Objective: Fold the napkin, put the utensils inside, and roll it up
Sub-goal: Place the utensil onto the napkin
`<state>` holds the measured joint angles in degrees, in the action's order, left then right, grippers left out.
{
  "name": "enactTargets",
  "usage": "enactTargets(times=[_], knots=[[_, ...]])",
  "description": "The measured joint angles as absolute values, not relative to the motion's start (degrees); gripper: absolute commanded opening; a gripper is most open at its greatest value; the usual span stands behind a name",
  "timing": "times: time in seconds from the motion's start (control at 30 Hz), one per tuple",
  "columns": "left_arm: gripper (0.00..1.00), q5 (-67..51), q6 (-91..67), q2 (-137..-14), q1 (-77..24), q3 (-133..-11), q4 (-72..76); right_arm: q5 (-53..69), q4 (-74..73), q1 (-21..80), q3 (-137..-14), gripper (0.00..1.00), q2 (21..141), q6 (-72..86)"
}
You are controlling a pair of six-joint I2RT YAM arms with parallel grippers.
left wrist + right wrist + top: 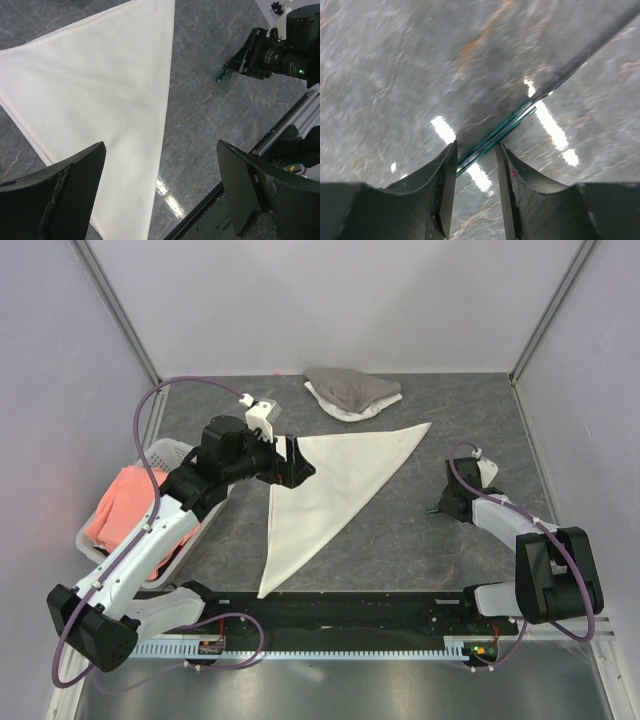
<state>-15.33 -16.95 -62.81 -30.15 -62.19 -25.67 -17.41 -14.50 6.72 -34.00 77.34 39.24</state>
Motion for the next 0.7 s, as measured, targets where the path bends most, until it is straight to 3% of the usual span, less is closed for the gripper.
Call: enactTargets(times=[0.13, 0.33, 0.7], knots=[[1.00, -15.00, -16.62, -62.85, -29.63, -61.28, -25.69, -17.58, -15.88, 9.80, -34.83, 0.50, 77.76, 40.27], [1.00, -14.76, -16.34, -62.85, -29.58, -60.88, -25.69, -17.23, -16.27, 10.28, -34.83, 0.44, 77.60, 40.71], [1.00, -13.47, -16.01, -62.85, -29.58, -60.47, -25.67, -16.36, -14.90, 11.57, -33.93, 0.19, 77.28, 37.54]])
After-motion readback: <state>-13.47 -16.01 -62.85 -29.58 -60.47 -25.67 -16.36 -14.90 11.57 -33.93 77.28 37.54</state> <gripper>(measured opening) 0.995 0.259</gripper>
